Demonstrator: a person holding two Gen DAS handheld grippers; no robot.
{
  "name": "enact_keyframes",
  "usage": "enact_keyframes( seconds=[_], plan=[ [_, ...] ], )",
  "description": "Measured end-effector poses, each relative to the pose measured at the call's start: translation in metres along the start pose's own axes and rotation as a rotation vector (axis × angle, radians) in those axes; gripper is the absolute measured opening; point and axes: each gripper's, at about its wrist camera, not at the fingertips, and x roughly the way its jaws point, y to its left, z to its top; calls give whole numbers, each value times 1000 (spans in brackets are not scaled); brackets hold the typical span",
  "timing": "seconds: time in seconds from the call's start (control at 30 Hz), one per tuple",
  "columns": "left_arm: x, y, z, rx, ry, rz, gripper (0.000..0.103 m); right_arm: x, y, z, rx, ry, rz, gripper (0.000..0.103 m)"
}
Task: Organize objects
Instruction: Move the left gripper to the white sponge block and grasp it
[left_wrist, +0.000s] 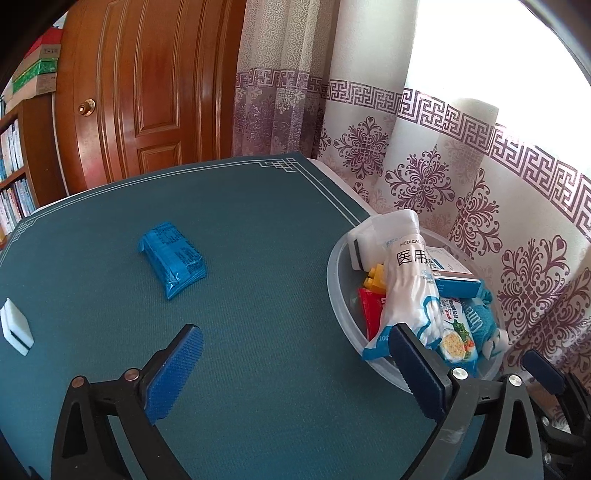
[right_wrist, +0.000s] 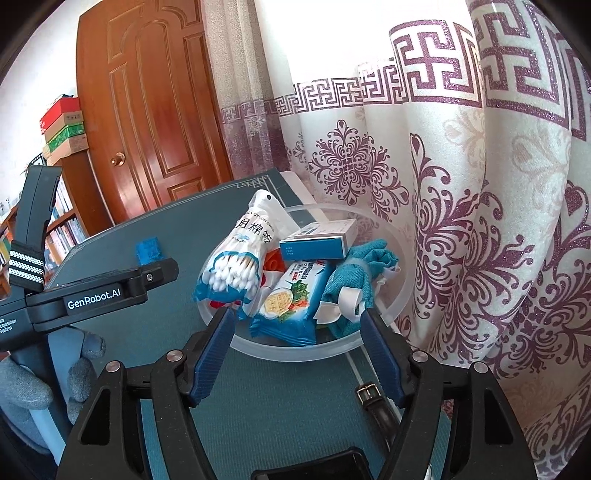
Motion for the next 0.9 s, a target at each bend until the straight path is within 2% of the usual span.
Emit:
enact_keyframes(
  seconds=[0.13,0.9],
  plan=[
    [-3,8,-2,9,2,49,102,1,8,-2,-11,14,24,74],
    [-26,76,-19,-25,-23,189,102,10,80,-15,-91,64,124,78]
  ],
)
